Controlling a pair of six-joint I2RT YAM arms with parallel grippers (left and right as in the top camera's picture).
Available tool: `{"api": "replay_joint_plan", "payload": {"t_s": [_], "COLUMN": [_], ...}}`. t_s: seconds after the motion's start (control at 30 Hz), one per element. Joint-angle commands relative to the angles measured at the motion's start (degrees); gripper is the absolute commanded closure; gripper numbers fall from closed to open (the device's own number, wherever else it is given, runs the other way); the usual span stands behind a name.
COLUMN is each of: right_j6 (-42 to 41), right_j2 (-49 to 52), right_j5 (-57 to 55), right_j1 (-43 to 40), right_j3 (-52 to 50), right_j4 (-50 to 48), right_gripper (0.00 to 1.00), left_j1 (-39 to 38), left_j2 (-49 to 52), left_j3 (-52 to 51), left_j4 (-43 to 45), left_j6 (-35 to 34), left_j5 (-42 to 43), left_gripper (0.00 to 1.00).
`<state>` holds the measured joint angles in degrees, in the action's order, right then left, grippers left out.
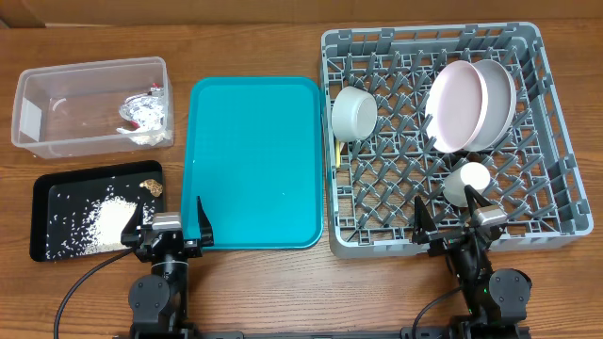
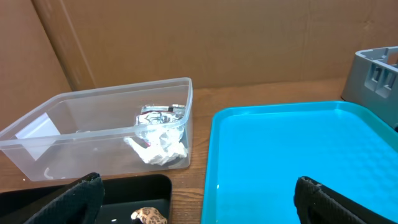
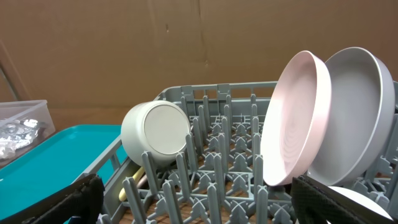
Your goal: Sort waste into correct bins and load items into the dishwasher rack
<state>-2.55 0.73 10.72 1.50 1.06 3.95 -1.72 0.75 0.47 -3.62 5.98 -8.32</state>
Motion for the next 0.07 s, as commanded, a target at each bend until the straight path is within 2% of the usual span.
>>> {"api": "replay_joint_plan", "payload": {"t_s": [0.0,0.03], "right_j6": [0.2,0.2], "right_j2": [-0.4,-0.4], "right_j5": [0.3,0.3], "right_j1": [-0.3,-0.3], "right_j3": [-0.6,-0.6], "right_j4": [-0.3,-0.3], "right_gripper": [0.00,0.00], "left_j1": [0.5,0.5], "left_j2": [-0.5,-0.5], "left_j3": [-0.2,-0.2], "left_j4": [0.0,0.0], "left_j6": [-0.9,-0.9], "left_j5": [0.7,0.7], "left_gripper": [0.00,0.00]}}
